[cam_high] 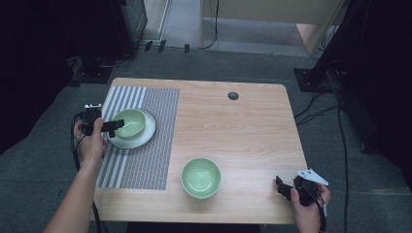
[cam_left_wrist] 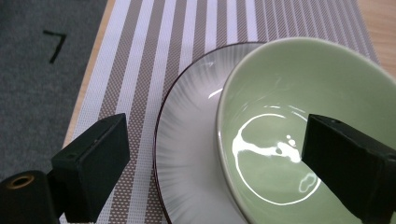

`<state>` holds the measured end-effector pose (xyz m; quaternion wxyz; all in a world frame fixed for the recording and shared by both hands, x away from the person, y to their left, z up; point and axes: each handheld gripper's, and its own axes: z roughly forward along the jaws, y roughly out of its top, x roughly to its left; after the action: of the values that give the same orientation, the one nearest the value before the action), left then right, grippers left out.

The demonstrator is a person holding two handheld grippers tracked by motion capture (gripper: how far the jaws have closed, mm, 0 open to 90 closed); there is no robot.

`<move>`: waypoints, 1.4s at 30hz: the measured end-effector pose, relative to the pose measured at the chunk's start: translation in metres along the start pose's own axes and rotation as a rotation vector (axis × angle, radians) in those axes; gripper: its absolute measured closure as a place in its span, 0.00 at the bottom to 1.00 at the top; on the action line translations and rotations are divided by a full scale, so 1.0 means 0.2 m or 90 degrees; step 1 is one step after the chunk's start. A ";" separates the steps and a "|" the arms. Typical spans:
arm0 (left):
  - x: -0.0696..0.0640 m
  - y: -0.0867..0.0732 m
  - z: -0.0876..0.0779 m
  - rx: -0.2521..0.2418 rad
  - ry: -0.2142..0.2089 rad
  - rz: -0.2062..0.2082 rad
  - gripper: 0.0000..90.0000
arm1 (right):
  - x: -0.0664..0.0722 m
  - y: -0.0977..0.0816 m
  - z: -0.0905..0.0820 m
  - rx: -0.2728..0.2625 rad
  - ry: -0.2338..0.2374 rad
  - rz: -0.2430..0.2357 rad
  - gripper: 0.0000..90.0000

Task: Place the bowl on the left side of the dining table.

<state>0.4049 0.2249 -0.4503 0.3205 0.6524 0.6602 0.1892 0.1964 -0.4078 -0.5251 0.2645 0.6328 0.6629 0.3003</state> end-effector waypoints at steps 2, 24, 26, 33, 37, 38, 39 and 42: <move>-0.01 0.00 -0.02 -0.014 -0.032 0.012 0.00 | 0.00 0.00 0.00 0.000 0.000 0.000 0.15; -0.07 -0.09 -0.19 -0.095 -0.038 0.056 0.00 | 0.00 0.00 0.00 0.000 0.000 0.000 0.15; -0.06 -0.10 -0.22 -0.106 -0.045 0.056 0.00 | 0.00 0.00 0.00 0.000 0.000 0.000 0.15; -0.05 -0.17 -0.30 -0.129 -0.055 0.063 0.00 | 0.00 0.00 0.00 0.000 0.000 0.000 0.15; -0.05 -0.21 -0.33 -0.132 -0.060 0.073 0.00 | 0.00 0.00 0.00 0.000 0.000 0.000 0.15; -0.05 -0.21 -0.33 -0.132 -0.060 0.073 0.00 | 0.00 0.00 0.00 0.000 0.000 0.000 0.15; -0.05 -0.21 -0.33 -0.135 -0.061 0.073 0.00 | 0.00 0.00 0.00 0.000 0.000 0.000 0.15; -0.04 -0.23 -0.36 -0.144 -0.064 0.073 0.00 | 0.00 0.00 0.00 0.000 0.000 0.000 0.15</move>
<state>0.3215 0.2255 -0.4277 0.4131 0.6576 0.5793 0.2476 0.1964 -0.4078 -0.5251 0.2647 0.6326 0.6630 0.3003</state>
